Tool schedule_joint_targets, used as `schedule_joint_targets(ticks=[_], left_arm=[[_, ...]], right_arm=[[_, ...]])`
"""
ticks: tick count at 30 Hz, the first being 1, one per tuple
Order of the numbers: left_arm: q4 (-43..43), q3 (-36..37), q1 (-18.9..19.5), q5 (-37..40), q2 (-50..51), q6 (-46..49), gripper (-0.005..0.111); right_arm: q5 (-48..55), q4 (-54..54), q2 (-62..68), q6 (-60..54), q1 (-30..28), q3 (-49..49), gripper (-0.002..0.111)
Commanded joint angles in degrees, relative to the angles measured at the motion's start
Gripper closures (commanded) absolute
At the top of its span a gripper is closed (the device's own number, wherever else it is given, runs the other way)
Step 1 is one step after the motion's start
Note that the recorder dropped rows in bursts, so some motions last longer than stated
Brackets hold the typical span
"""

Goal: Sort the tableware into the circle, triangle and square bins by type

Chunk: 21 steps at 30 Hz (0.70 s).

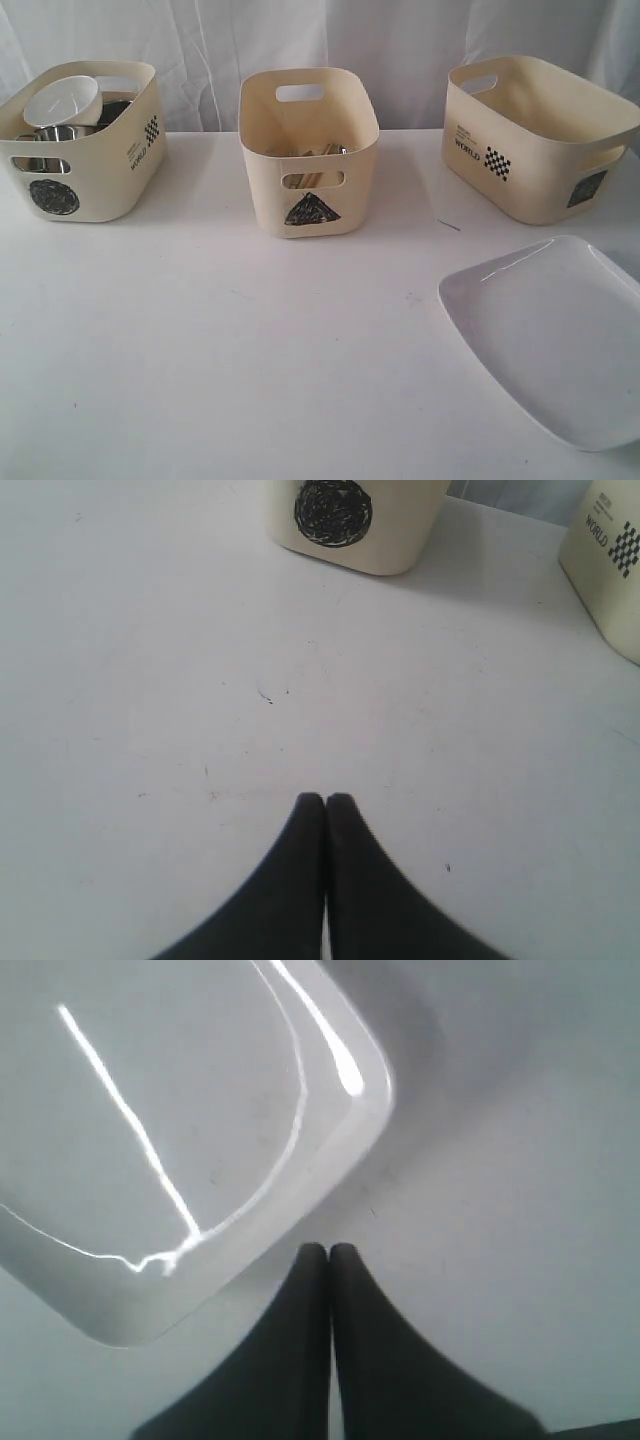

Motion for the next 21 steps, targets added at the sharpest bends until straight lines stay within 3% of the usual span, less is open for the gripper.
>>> schedule_joint_targets(ticks=[1, 4, 11, 21], left_arm=[[-0.3, 0.22, -0.24, -0.26, -0.26, 0.02, 0.107], [-0.3, 0.22, -0.24, -0.26, -0.26, 0.02, 0.107], [-0.3, 0.22, -0.24, -0.26, -0.26, 0.02, 0.107], [-0.3, 0.22, -0.24, -0.26, -0.26, 0.02, 0.107]], right_arm=[[0.03, -0.34, 1.64, -1.73, -1.15, 3.97, 0.108], [0.03, 1.5, 3.58, -3.33, -1.15, 4.73, 0.101], [-0.48, 2.9, 7.6, -4.29, -1.15, 6.64, 0.056], [-5.0, 3.22, 13.42, -5.06, -1.15, 6.62, 0.053]])
